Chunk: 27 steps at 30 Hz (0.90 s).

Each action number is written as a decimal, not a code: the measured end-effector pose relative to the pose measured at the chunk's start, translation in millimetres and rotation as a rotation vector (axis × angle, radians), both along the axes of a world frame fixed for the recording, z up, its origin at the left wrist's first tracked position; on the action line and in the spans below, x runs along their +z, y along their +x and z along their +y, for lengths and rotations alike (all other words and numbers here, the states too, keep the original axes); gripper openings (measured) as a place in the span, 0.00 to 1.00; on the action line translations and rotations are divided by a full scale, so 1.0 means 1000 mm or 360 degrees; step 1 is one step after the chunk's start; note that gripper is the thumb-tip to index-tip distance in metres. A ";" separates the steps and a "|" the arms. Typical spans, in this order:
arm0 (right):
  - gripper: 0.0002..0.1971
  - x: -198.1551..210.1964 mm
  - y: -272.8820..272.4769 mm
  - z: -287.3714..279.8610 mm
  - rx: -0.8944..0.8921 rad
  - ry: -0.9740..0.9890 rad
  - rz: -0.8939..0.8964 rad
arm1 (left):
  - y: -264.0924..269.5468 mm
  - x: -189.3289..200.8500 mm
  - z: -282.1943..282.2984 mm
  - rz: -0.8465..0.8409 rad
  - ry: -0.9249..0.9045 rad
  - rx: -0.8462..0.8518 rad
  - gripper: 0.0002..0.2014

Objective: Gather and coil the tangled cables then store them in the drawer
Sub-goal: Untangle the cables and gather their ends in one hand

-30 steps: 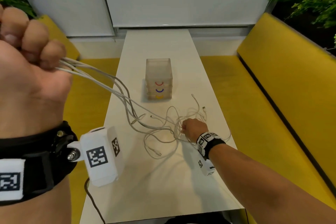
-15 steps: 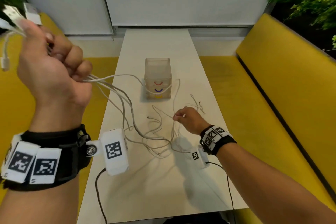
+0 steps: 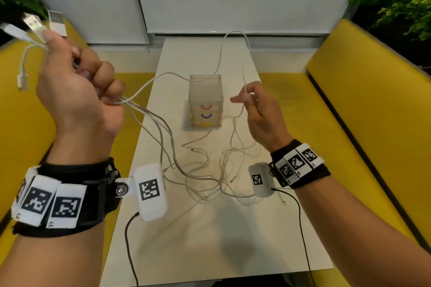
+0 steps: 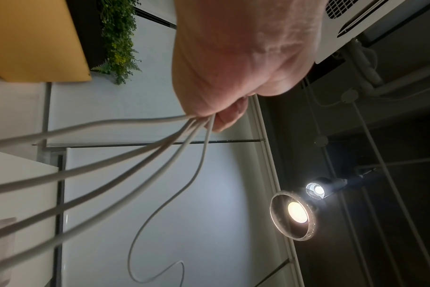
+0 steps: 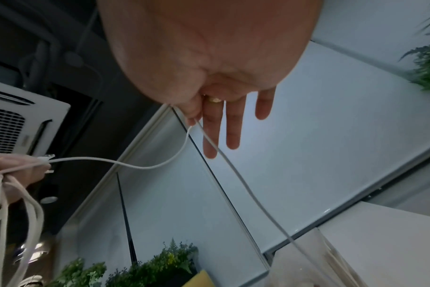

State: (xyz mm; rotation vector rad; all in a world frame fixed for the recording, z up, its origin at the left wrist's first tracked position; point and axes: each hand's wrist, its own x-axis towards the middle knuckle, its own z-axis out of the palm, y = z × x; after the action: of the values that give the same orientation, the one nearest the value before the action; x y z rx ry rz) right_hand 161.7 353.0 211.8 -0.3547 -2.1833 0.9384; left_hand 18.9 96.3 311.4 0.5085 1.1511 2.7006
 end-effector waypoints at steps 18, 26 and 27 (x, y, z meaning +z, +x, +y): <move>0.12 -0.133 0.012 -0.010 0.0414 0.0033 -0.2046 | 0.005 -0.066 0.031 -0.0519 -0.0354 0.0036 0.22; 0.14 -0.139 -0.006 -0.010 0.0335 0.0445 -0.2246 | -0.008 -0.110 0.022 -0.0655 -0.0321 0.0120 0.22; 0.13 -0.134 -0.015 -0.009 0.0350 0.0481 -0.2212 | -0.008 -0.115 0.023 -0.0663 -0.0325 0.0117 0.22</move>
State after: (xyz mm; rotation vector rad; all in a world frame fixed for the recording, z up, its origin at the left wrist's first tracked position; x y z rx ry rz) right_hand 146.8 343.5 77.7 -0.7764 -3.6157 0.4088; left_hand 10.5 119.4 196.5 -0.1246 1.3140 2.5318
